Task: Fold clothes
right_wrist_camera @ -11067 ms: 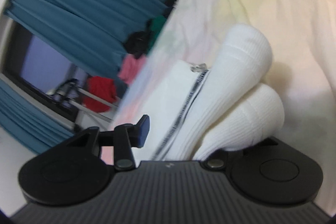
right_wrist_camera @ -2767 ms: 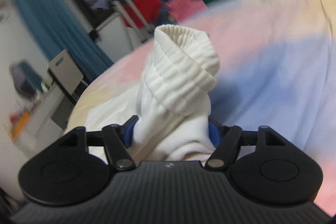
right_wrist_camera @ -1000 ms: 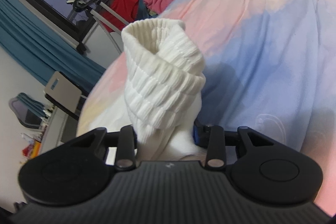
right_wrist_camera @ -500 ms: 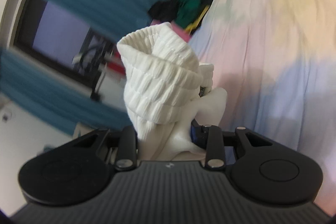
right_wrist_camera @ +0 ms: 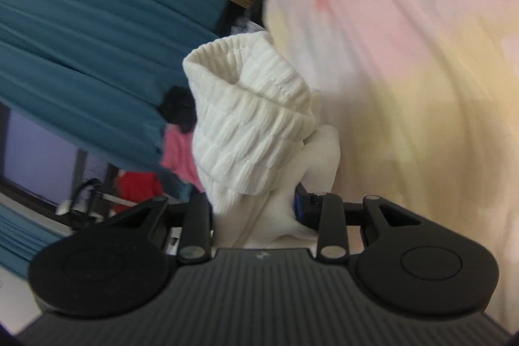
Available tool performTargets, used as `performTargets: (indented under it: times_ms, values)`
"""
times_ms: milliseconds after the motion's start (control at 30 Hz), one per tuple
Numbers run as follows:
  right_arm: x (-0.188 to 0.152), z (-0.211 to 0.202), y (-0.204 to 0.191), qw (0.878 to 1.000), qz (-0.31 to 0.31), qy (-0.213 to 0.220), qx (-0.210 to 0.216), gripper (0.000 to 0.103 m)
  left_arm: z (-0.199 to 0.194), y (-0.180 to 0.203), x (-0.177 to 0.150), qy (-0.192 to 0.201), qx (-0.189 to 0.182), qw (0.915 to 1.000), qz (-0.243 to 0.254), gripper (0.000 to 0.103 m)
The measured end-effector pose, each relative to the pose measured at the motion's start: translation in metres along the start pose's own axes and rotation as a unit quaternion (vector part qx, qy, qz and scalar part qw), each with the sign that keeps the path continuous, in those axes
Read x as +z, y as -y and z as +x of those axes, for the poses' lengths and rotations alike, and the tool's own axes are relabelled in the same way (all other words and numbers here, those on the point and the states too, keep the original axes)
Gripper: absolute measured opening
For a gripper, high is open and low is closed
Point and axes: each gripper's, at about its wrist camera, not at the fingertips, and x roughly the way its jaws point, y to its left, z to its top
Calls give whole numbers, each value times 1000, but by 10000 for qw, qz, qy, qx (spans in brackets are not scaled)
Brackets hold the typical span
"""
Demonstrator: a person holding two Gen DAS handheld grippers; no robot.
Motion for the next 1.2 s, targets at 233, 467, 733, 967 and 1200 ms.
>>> performTargets:
  times_ms: [233, 467, 733, 967, 1200]
  values:
    - [-41, -1, 78, 9998, 71, -180, 57, 36, -2, -70, -43, -440, 153, 9962, 735, 45]
    - [-53, -12, 97, 9996, 94, -181, -178, 49, -1, -68, -57, -468, 533, 9884, 1346, 56]
    - [-37, -100, 35, 9933, -897, 104, -723, 49, -103, 16, -61, -221, 789, 9723, 2188, 70]
    - [-60, -199, -40, 9705, -2309, 504, -483, 50, -212, 106, -90, 275, 724, 9447, 3186, 83]
    - [-107, -287, -92, 9435, -3228, 724, -172, 72, -323, 161, -141, 821, 716, 9224, 3706, 103]
